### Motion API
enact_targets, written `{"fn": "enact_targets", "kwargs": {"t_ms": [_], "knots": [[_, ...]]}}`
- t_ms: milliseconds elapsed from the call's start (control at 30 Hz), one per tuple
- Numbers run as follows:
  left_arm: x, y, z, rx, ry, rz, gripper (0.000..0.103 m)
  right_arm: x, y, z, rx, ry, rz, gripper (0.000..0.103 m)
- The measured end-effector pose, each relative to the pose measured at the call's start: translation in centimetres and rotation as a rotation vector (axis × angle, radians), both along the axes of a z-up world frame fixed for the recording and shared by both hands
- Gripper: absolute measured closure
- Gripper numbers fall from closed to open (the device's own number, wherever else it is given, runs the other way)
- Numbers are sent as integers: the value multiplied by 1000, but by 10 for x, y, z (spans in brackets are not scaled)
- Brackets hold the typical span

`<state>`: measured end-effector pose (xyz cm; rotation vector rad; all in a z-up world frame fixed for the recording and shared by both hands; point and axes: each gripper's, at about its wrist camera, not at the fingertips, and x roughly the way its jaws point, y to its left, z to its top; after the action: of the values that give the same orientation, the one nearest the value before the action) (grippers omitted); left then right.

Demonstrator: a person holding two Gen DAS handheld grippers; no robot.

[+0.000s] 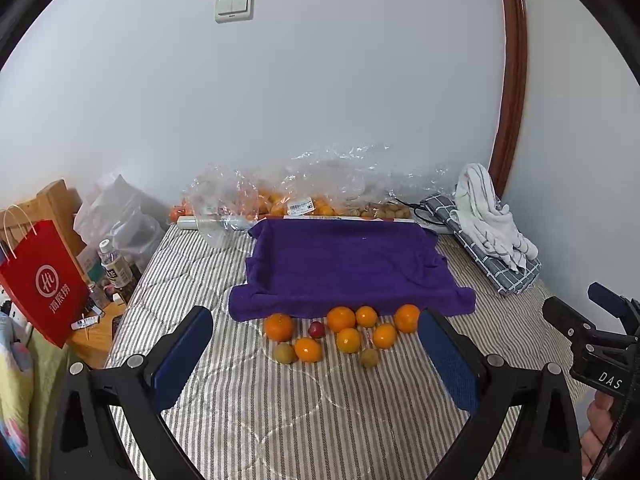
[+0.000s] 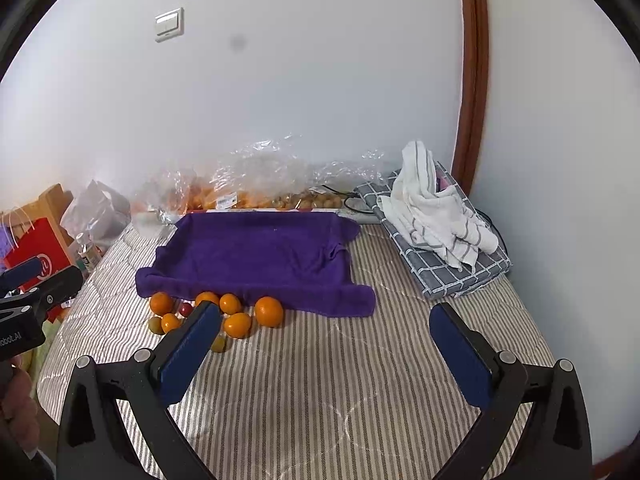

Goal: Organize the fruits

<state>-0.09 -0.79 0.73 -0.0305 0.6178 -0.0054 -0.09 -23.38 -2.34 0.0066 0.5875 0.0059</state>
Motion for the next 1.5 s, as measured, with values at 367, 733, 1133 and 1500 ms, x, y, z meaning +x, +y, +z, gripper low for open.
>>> {"fn": "enact_targets", "kwargs": {"t_ms": [367,733,1133,1500], "knots": [[-8,5,-2,-8,-15,2,0,-4,1,0,0,-1,7,0],[-5,9,-2,-17,-16,13,0,-2,7,0,-11,1,9,0],[4,27,-14,-41,5,30,0,7,14,-9,-27,13,16,0],[24,35,-26,-11,17,33,0,25,22,-24,-52,35,17,0]]}}
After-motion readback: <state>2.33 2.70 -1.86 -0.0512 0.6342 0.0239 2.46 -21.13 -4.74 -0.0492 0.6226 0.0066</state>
